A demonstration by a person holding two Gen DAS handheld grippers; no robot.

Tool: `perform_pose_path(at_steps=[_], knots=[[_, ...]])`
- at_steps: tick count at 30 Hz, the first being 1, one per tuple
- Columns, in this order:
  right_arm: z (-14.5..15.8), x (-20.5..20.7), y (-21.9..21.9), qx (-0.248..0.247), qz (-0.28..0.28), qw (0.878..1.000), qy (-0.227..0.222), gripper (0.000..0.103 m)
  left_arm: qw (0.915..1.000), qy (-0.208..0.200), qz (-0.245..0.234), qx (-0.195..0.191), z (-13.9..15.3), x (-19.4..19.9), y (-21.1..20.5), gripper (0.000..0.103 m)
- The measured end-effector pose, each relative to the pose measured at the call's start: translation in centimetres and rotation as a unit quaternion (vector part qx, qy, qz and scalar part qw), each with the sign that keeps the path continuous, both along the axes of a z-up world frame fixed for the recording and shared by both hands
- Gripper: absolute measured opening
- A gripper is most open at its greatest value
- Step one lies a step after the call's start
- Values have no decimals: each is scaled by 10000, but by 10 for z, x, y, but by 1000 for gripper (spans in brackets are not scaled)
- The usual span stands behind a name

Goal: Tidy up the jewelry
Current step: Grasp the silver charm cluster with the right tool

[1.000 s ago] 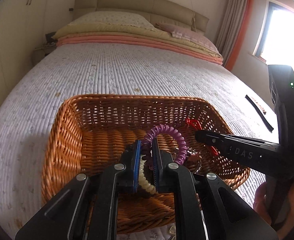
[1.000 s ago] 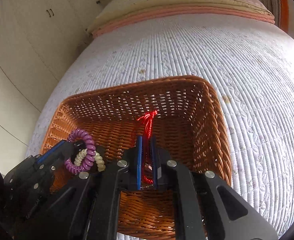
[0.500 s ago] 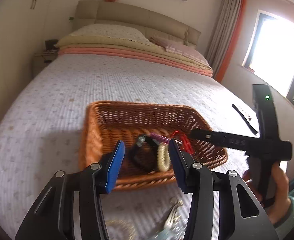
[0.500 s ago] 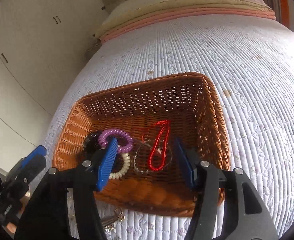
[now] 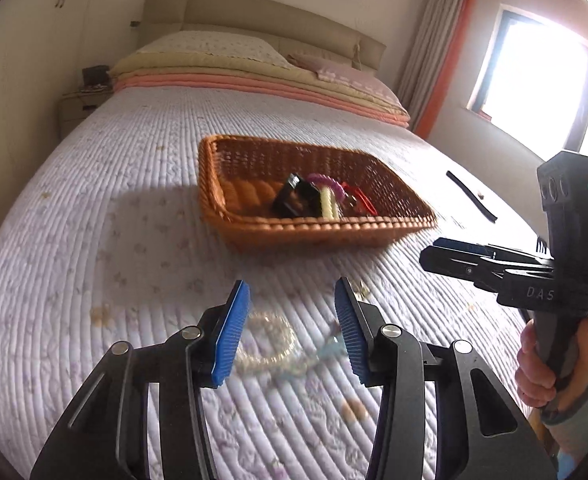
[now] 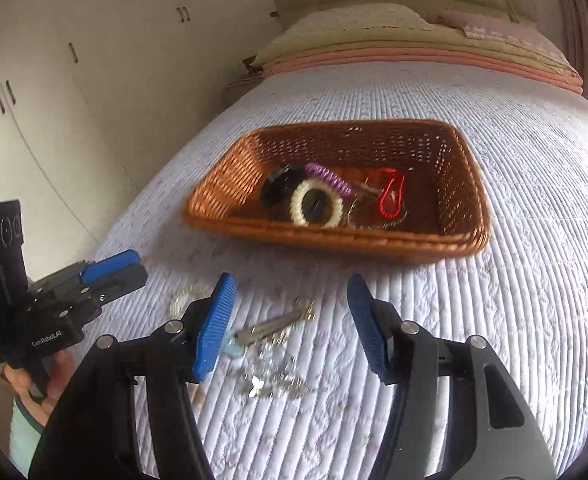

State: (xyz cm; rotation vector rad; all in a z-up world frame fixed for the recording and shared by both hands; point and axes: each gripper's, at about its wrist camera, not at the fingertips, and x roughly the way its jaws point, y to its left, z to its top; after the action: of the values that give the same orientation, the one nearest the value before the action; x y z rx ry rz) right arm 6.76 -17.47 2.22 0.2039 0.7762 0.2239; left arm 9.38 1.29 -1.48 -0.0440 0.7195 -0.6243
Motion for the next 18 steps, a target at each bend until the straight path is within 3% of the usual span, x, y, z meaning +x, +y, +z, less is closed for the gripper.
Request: perform_pose_path(at_steps=[12, 18], knots=[[-42, -40, 22, -232, 188, 9993, 222, 55, 9920, -260, -639, 1057, -27, -25, -34, 37], [-59, -40, 30, -376, 225, 9984, 366, 55, 9883, -261, -756, 1296, -39, -21, -41, 32]])
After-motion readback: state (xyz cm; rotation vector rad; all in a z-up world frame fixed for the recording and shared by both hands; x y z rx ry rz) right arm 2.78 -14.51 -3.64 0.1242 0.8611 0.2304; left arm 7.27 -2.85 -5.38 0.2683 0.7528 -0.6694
